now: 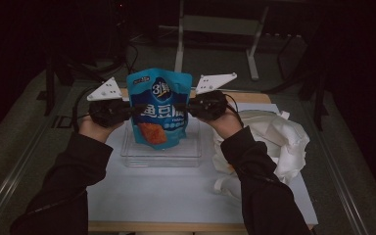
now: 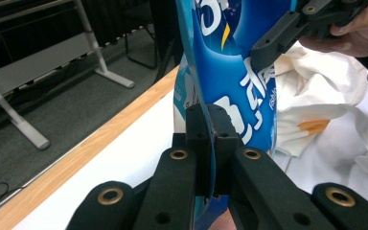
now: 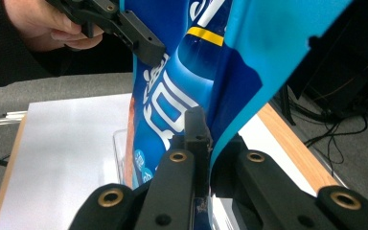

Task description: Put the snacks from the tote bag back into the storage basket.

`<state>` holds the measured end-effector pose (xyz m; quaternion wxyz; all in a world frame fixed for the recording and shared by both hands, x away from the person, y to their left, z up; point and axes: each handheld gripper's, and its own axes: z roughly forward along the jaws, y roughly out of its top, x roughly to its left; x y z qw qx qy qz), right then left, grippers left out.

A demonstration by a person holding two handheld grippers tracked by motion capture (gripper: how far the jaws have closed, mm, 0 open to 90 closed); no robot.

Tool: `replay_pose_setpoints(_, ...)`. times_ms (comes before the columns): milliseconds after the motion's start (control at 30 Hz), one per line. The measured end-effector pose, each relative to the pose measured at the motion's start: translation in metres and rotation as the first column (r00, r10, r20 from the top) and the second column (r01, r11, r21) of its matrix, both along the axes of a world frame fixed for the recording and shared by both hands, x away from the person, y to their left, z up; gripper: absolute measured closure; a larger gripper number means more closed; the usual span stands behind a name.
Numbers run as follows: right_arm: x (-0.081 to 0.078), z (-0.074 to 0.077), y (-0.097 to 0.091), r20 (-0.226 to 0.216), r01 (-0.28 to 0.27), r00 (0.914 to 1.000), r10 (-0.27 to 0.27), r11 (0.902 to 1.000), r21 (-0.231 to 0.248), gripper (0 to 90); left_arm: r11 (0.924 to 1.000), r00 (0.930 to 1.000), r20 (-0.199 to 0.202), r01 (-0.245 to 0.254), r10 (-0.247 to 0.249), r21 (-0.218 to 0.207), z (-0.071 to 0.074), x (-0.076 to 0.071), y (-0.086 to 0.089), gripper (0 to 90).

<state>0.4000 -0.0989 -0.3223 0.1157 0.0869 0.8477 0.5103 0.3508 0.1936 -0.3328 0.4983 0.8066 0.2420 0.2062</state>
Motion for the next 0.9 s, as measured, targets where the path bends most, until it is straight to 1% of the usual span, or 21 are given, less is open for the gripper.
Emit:
replay_pose_setpoints(33, 0.001, -0.002, 0.000, 0.001, 0.001, 1.0000, -0.001, 1.0000, -0.003, 88.7, 1.0000, 1.0000, -0.003, -0.001, 0.001, -0.002, -0.002, 0.001, 0.000, 90.0)
replay_pose_setpoints(167, 0.005, -0.011, -0.001, -0.021, 0.009, 0.9997, -0.009, 0.9999, -0.006, 88.7, 0.9999, 1.0000, -0.003, -0.006, 0.006, 0.011, -0.011, 0.005, -0.003, 90.0)
replay_pose_setpoints(200, 0.005, -0.011, -0.001, -0.021, 0.009, 0.9997, -0.009, 0.9999, -0.006, 88.7, 0.9999, 1.0000, -0.003, -0.006, 0.006, 0.011, -0.011, 0.005, -0.003, 90.0)
replay_pose_setpoints(233, 0.006, -0.013, -0.001, -0.023, 0.008, 0.9997, -0.008, 0.9999, -0.008, 88.7, 0.9999, 0.9999, -0.009, -0.008, 0.008, 0.012, -0.016, 0.006, -0.003, 90.0)
replay_pose_setpoints(267, 0.008, -0.018, -0.001, -0.029, 0.012, 0.9995, -0.012, 0.9999, -0.008, 88.7, 0.9999, 0.9999, -0.008, -0.008, 0.008, 0.010, -0.018, 0.006, -0.003, 90.0)
replay_pose_setpoints(367, 0.009, -0.024, -0.001, -0.034, 0.010, 0.9994, -0.011, 0.9999, -0.009, 88.7, 1.0000, 0.9997, -0.023, -0.008, 0.008, 0.004, -0.025, 0.009, -0.002, 90.0)
replay_pose_setpoints(400, 0.010, -0.026, 0.000, -0.038, 0.010, 0.9992, -0.011, 0.9999, -0.012, 88.7, 1.0000, 0.9998, -0.021, -0.007, 0.007, 0.004, -0.026, 0.009, -0.002, 90.0)
replay_pose_setpoints(500, 0.011, -0.030, 0.000, -0.044, 0.013, 0.9990, -0.013, 0.9998, -0.014, 88.6, 1.0000, 0.9995, -0.032, -0.003, 0.003, -0.009, -0.032, 0.011, -0.002, 90.0)
replay_pose_setpoints(700, 0.012, -0.039, -0.001, -0.059, 0.012, 0.9981, -0.013, 0.9997, -0.020, 88.7, 1.0000, 0.9988, -0.049, -0.001, 0.001, -0.005, -0.040, 0.012, -0.003, 90.0)
replay_pose_setpoints(733, 0.013, -0.042, -0.002, -0.067, 0.012, 0.9977, -0.014, 0.9997, -0.020, 88.7, 1.0000, 0.9984, -0.057, 0.002, -0.002, -0.007, -0.042, 0.013, -0.003, 90.0)
replay_pose_setpoints(900, 0.012, -0.048, -0.004, -0.082, 0.010, 0.9966, -0.012, 0.9997, -0.020, 88.6, 0.9998, 0.9976, -0.069, 0.009, -0.011, -0.019, -0.051, 0.012, -0.004, 90.0)
